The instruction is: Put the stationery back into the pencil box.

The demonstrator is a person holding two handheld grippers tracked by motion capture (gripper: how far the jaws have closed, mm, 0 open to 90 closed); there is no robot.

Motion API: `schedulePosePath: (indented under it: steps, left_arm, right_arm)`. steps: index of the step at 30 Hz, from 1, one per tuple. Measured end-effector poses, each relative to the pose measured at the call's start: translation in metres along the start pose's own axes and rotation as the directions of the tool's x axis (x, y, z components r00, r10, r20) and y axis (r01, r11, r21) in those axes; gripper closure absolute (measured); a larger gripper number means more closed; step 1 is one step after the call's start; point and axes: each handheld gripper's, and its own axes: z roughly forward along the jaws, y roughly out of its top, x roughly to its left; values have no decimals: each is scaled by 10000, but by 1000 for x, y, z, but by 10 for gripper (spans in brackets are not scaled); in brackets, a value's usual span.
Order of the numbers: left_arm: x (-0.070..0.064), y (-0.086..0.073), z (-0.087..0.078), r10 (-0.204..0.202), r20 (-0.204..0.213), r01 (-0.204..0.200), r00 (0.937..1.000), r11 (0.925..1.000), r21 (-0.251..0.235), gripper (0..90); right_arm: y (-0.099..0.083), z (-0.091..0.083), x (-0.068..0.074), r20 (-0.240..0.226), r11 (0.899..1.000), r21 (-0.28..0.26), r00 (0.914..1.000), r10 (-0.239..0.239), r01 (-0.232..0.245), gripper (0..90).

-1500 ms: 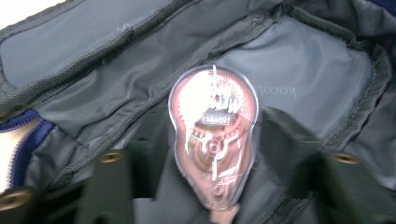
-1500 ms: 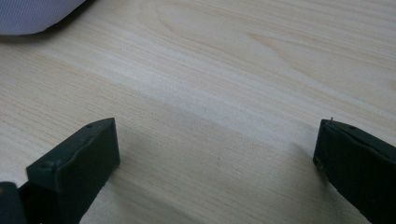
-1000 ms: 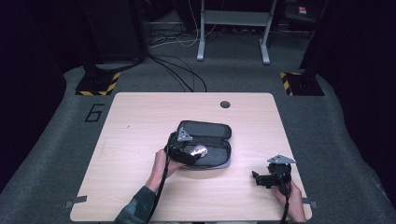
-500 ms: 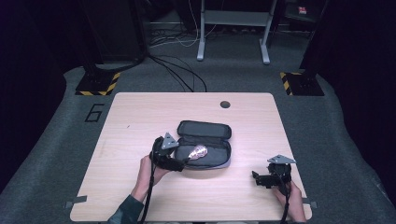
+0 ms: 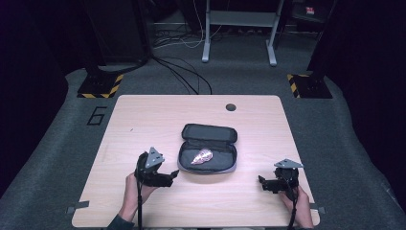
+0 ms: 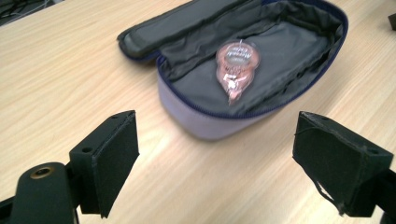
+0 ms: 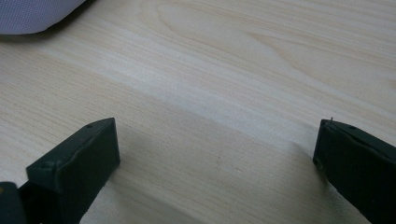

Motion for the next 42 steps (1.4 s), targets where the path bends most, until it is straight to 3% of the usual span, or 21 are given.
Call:
schedulePosePath:
  steps: [6,11,13,14,20,24,32,36,42]
  left_arm:
    - [2,-21,-8,-166,-296,167,9994,9999,41,143]
    - [7,-50,-10,-667,-529,680,9964,9974,227,143]
    - [8,-55,-10,-735,-567,754,9957,9967,311,143]
    - [10,-64,-11,-896,-658,923,9938,9950,390,143]
    - [15,-88,-10,-1274,-1052,1349,9863,9886,673,136]
    - [20,-100,-9,-1405,-1347,1492,9809,9872,568,123]
    - [29,-107,-4,-1422,-1468,1562,9789,9837,894,69]
    - [32,-107,-1,-1772,-1388,1900,9743,9781,849,46]
    - [33,-107,-2,-1682,-1317,1821,9769,9781,1009,39]
  right_arm:
    - [0,0,0,0,10000,2,10000,1,-1,0]
    - [0,0,0,3,10000,5,10000,18,-18,0]
    - [0,0,0,9,10000,8,10000,42,-42,0]
    - [0,0,0,9,10000,1,10000,18,-18,0]
    - [0,0,0,14,10000,6,10000,48,-49,0]
    - [0,0,0,15,10000,2,10000,43,-43,0]
    - [0,0,0,17,10000,2,10000,46,-46,0]
    - [-1,0,1,46,9999,-56,9999,92,-91,0]
    - [-1,-1,1,99,10000,-2,9999,96,-96,0]
